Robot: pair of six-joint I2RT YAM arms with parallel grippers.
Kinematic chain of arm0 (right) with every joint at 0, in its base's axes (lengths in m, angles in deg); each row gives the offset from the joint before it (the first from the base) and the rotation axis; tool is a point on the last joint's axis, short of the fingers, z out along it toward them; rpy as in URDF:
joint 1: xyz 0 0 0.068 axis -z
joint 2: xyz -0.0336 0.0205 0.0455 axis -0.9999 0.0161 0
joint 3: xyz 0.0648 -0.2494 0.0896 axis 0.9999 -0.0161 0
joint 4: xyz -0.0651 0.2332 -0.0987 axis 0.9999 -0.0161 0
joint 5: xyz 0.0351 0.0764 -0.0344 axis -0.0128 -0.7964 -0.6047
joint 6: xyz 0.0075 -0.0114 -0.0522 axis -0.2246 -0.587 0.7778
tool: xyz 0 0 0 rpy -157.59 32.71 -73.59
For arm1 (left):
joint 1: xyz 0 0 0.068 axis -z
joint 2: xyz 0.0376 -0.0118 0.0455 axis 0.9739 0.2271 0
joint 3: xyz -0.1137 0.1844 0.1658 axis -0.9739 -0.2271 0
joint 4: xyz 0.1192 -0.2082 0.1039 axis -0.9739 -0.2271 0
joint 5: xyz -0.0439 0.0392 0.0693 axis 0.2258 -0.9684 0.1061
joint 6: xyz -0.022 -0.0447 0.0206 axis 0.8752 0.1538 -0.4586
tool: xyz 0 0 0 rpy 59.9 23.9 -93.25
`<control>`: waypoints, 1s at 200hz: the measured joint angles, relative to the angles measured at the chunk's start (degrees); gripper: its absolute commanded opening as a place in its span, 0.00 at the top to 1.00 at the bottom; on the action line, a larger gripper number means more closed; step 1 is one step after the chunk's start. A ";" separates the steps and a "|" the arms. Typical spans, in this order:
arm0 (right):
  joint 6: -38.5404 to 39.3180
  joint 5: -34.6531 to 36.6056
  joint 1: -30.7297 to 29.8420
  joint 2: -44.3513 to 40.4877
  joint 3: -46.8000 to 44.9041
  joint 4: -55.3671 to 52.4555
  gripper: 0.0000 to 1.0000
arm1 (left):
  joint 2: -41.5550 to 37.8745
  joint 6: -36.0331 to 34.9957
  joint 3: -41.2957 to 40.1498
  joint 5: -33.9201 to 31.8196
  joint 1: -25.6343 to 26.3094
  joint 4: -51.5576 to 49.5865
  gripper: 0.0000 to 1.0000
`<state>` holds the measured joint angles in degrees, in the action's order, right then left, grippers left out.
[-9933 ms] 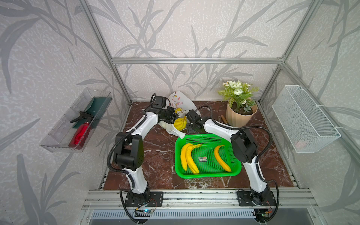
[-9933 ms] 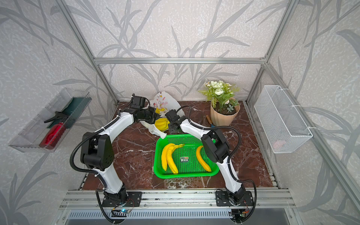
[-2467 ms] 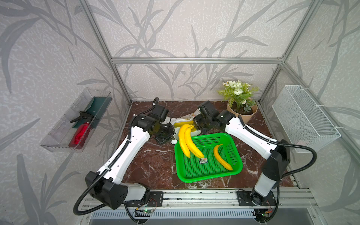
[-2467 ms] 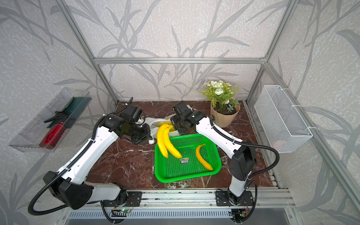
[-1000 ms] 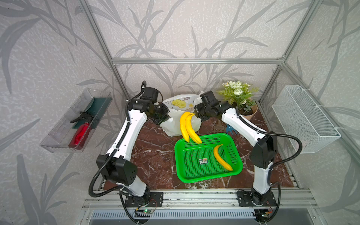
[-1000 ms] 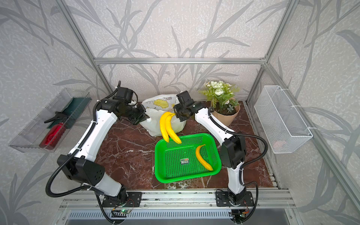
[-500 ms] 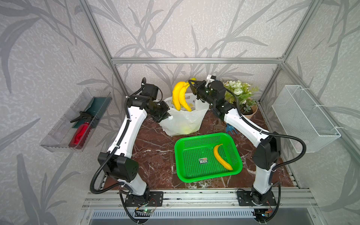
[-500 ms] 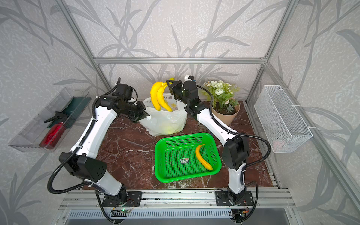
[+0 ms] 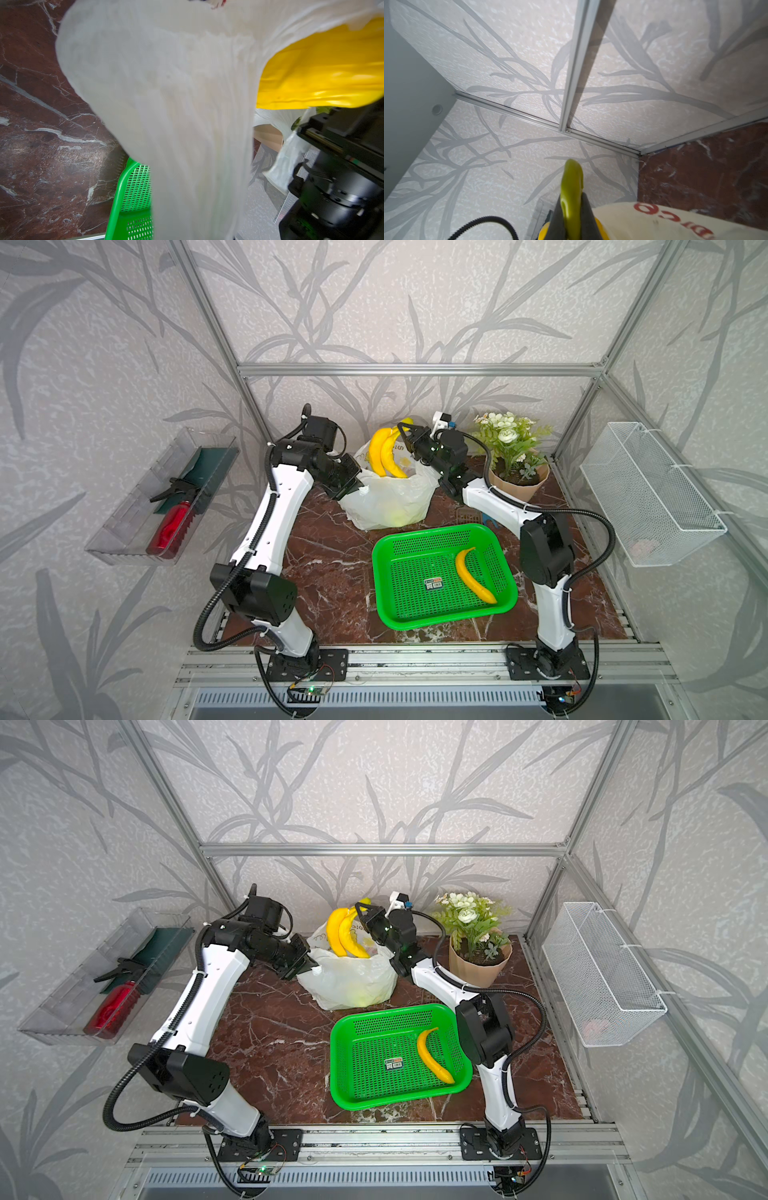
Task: Place the banana into a plastic bag & tie a knot
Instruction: Place the banana into the plastic bag.
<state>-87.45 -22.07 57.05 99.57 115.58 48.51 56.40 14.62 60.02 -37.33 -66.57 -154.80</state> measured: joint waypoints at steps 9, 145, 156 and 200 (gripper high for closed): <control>2.71 -0.42 0.20 -0.26 -1.18 -1.07 1.00 | 0.15 0.00 0.26 0.20 0.00 -0.04 1.00; 61.09 6.12 -10.93 -4.42 -6.69 -10.73 1.00 | 1.29 0.00 2.36 2.16 0.00 -0.74 1.00; 63.76 6.47 -11.43 -2.51 -5.64 -10.67 1.00 | 1.31 0.00 2.51 2.23 0.00 -0.79 1.00; 69.85 8.31 -11.21 4.17 -3.04 -10.23 1.00 | 1.29 -0.02 2.82 2.89 0.00 -0.81 1.00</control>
<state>-17.59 -13.77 45.83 103.74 112.54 38.28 57.69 14.60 62.84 -34.44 -66.57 -155.61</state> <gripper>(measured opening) 0.097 0.048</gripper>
